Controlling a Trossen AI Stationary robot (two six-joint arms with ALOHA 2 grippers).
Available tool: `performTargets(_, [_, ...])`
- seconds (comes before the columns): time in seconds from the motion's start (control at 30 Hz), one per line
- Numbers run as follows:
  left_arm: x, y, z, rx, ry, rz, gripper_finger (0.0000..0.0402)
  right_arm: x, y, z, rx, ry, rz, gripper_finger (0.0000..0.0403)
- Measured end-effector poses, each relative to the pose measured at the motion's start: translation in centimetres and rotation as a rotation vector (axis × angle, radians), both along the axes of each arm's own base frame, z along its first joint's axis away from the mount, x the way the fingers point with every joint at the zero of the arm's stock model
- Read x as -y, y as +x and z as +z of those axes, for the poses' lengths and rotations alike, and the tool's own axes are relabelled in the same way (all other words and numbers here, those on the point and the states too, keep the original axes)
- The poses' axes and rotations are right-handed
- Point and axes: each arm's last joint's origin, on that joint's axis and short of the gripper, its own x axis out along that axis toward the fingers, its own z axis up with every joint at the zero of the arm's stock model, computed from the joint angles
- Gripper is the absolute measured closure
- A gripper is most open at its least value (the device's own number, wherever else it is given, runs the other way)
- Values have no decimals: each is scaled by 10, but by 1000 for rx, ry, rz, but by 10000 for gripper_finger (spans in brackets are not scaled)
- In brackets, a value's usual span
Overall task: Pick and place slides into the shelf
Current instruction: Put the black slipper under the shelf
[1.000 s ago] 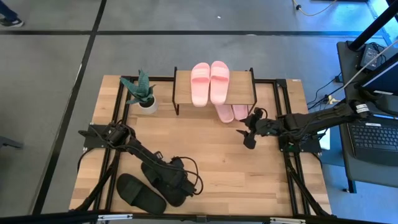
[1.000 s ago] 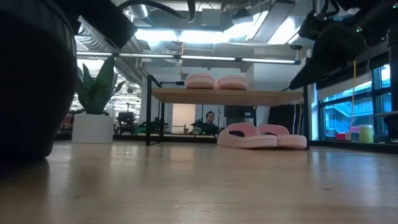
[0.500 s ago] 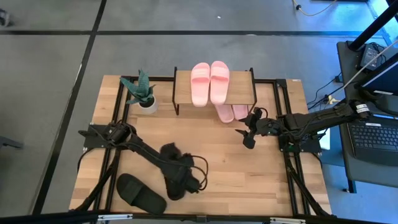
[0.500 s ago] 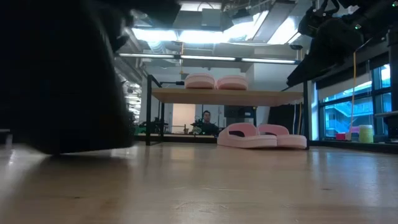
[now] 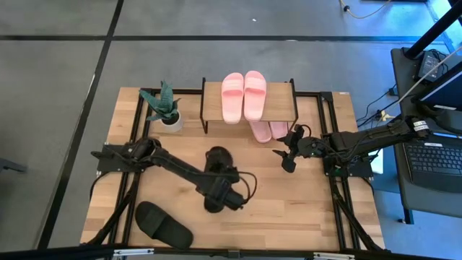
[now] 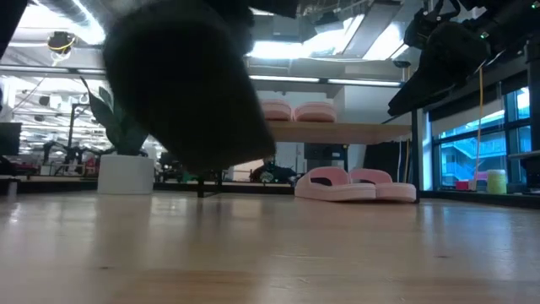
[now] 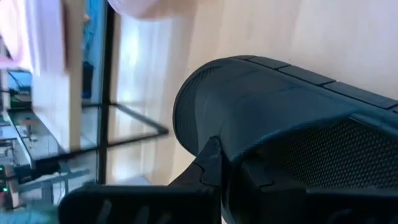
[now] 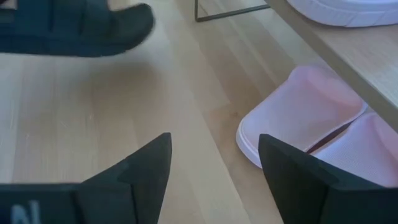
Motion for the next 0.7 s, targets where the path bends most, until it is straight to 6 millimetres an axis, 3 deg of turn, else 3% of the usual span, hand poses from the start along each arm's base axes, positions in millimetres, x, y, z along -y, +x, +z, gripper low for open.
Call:
performTargets(0.4, [-45,32,-17,113,68,-4,397,0,0,0,-1,-1,0,161])
performTargets(0.7, [-73,52,-16,176,96,-24,397,0,0,0,-1,0,0,161])
